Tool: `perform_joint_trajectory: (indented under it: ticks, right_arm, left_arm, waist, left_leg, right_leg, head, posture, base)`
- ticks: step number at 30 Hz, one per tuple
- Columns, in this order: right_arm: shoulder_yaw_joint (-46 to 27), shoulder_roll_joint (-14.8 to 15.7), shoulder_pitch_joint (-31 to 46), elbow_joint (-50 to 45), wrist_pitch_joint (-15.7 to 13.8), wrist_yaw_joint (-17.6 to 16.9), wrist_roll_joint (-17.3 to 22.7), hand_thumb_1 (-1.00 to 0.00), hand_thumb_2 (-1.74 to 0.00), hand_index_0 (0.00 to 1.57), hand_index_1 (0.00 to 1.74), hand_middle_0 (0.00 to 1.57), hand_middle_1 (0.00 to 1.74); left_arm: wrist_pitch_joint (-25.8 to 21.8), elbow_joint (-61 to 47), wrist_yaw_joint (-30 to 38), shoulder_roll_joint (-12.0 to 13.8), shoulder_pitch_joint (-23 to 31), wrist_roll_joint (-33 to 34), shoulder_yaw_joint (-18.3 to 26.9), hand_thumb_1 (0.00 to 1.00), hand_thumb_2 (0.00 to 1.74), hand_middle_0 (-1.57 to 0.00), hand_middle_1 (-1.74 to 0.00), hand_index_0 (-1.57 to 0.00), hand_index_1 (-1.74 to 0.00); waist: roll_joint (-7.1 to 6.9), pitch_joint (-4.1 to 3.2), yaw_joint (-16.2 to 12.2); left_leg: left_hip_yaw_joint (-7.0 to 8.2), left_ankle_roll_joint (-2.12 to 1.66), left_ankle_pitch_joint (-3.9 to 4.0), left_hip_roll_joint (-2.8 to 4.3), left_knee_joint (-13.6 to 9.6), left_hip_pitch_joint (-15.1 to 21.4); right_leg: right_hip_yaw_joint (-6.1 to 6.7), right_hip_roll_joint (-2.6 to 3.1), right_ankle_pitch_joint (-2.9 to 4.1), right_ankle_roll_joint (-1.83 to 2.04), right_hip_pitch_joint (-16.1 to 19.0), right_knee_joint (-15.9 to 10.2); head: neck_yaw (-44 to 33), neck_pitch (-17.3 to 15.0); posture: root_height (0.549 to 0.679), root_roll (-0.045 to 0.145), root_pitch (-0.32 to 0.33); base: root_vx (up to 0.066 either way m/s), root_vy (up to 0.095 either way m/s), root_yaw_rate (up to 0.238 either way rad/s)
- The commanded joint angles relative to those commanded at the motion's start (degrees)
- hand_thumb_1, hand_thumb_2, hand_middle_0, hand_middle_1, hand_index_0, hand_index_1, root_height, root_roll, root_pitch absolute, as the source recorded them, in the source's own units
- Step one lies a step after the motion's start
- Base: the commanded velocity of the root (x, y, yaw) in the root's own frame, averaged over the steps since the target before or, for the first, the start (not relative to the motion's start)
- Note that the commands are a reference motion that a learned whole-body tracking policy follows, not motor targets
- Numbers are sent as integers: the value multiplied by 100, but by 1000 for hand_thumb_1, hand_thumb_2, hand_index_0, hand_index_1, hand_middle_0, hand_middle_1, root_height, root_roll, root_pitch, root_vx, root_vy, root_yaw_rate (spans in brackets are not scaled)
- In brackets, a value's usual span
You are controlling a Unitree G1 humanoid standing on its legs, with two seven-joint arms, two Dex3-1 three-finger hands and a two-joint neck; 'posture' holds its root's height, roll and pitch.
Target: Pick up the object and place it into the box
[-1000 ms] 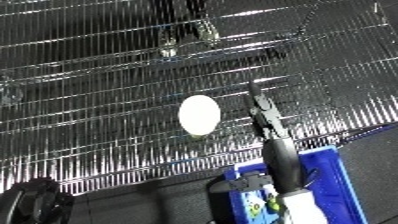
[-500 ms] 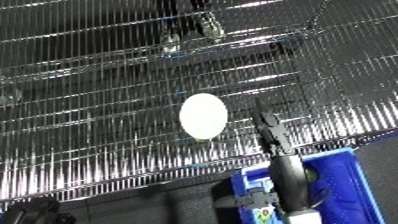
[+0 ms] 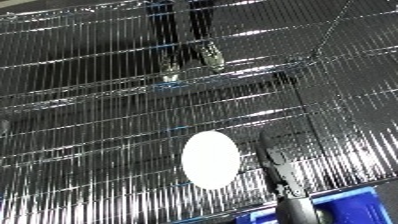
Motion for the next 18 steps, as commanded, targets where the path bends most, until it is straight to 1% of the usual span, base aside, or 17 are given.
perform_joint_trajectory:
  ticks: [3, 8, 12, 15, 18]
  right_arm:
    - [-4, -79, -136, 19, 0, -3, 3, 0, 0, 0, 0, 0, 0]
    - [10, -191, -362, 32, 26, 5, 82, 0, 0, 0, 0, 0, 0]
    - [34, -191, -561, 109, 63, 66, 177, 0, 0, 0, 0, 0, 0]
    - [79, -155, -694, 181, 78, 136, 241, -150, -261, 235, 261, 235, 261]
    - [128, -125, -803, 251, 54, 183, 320, -300, -522, 471, 522, 471, 522]
  left_arm:
    - [-25, -48, -18, 23, -31, -30, 2, 1000, 1740, -1570, -1740, -1570, -1740]
    - [-25, -137, -24, 45, -93, -85, 11, 1000, 1740, -1570, -1740, -1570, -1740]
    - [37, -136, -1, 26, -177, -84, 5, 1000, 1740, -1570, -1740, -1570, -1740]
    - [78, -105, 25, 1, -250, -66, 2, 1000, 1740, -1570, -1740, -1570, -1740]
    - [89, -73, 28, -12, -304, -58, 0, 1000, 1740, -1570, -1740, -1570, -1740]
  waist:
    - [27, 0, 22]
    - [57, 0, 67]
    - [71, 0, 100]
    - [75, 0, 119]
    - [80, 0, 133]
  left_leg:
    - [3, 11, -45, 4, 136, -165]
    - [9, 20, -133, -11, 446, -457]
    - [4, 21, -212, -20, 688, -659]
    - [-1, 24, -248, -15, 777, -733]
    - [-2, 20, -253, -7, 809, -762]
  right_leg:
    - [0, -14, -50, -21, -140, 98]
    - [-3, -31, -164, -66, -359, 319]
    - [3, -36, -255, -93, -511, 496]
    - [4, -35, -299, -102, -572, 571]
    - [-4, -35, -310, -109, -593, 594]
  head:
    - [37, 72]
    - [46, 1]
    - [48, -81]
    - [31, -117]
    - [15, -168]
  posture:
    - [579, 27, 246]
    - [572, 28, 262]
    - [566, 29, 271]
    - [563, 29, 275]
    - [563, 30, 276]
  base:
    - [-16, -8, -35]
    - [-15, -8, -16]
    - [-5, -11, 9]
    - [5, -7, 10]
    - [7, -1, 14]
